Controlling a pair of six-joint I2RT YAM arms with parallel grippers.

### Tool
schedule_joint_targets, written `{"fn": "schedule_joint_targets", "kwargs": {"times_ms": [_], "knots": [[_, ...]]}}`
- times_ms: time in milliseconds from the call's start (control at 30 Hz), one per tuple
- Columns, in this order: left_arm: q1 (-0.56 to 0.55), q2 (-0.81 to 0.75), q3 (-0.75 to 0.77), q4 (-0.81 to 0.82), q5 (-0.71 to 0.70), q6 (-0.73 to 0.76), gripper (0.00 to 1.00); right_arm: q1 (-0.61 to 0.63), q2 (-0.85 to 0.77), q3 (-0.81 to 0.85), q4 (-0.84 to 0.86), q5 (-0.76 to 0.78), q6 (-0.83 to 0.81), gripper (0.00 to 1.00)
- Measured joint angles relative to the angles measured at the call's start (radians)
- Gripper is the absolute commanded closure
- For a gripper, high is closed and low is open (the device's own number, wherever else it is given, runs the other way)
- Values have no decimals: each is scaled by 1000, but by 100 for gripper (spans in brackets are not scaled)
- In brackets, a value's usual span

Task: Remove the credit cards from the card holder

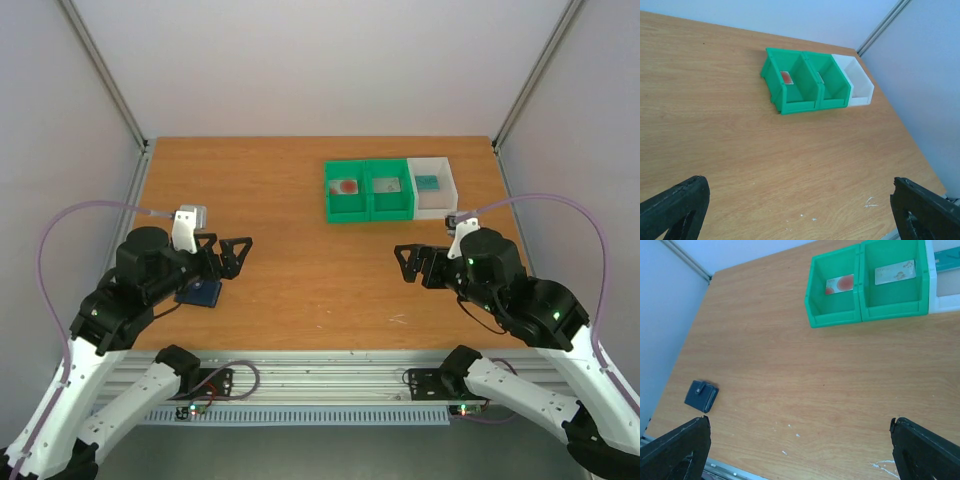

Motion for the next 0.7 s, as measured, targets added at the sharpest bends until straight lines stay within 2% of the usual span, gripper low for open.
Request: {"fn": "schedule_joint_targets", "kwargs": {"times_ms": [333, 700], "knots": [[0, 37, -2, -20, -89, 0, 1, 0, -21, 0, 0, -8, -2, 2], [27, 234, -97, -41, -335, -106, 1, 0, -36, 0, -2, -27, -2, 1]]}}
